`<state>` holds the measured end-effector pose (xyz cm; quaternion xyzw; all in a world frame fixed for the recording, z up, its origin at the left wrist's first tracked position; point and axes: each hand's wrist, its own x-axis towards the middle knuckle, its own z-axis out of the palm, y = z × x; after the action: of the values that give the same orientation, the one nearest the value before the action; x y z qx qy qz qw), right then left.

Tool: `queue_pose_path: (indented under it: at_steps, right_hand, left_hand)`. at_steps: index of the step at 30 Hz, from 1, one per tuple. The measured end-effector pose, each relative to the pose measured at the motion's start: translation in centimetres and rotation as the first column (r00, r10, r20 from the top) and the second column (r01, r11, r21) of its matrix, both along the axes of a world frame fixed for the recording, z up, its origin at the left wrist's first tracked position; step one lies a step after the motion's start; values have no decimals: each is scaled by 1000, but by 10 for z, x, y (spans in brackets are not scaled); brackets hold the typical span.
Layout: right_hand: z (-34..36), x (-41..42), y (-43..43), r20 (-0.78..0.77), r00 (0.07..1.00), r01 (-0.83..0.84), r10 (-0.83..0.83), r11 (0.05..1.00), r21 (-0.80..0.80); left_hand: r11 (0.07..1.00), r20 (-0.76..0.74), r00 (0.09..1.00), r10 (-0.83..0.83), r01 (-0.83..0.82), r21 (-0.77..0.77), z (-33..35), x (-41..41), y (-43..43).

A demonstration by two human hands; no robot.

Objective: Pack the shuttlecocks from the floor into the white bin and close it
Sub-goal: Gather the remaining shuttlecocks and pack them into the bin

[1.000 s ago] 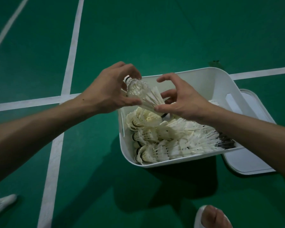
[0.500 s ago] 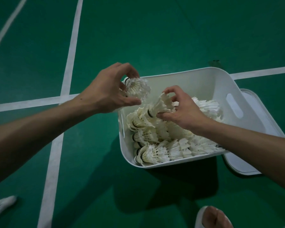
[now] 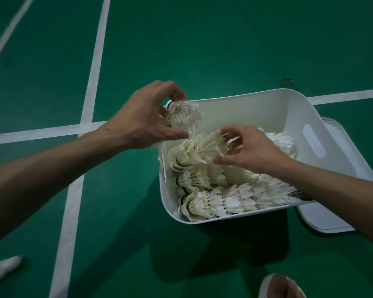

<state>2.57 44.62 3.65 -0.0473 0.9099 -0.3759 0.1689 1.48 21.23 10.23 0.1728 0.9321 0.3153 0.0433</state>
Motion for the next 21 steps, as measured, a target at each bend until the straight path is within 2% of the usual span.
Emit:
queue_pose_path:
  at_steps: [6,13,15,18,21]
  right_hand:
    - [-10,-10,-13,-35,999,32,-33,999,-11]
    - [-2,-11,-1,43,999,4,-5,1000,25]
    - [4,-8,6,-5,999,33,-33,999,3]
    - [16,-4,9,-162,983,72,-86,993,-91]
    - [26,0,7,-364,931,-22,-32,989,-143]
  left_hand:
    - [1000,9,1000,-16,16,15,1,0,6]
    - [998,59,996,-67,67,-2,2,3,13]
    - [997,56,995,-77,77,0,1,5,16]
    - [997,60,995,-75,76,-7,1,4,20]
    - [997,65,995,-73,73,6,3,1,26]
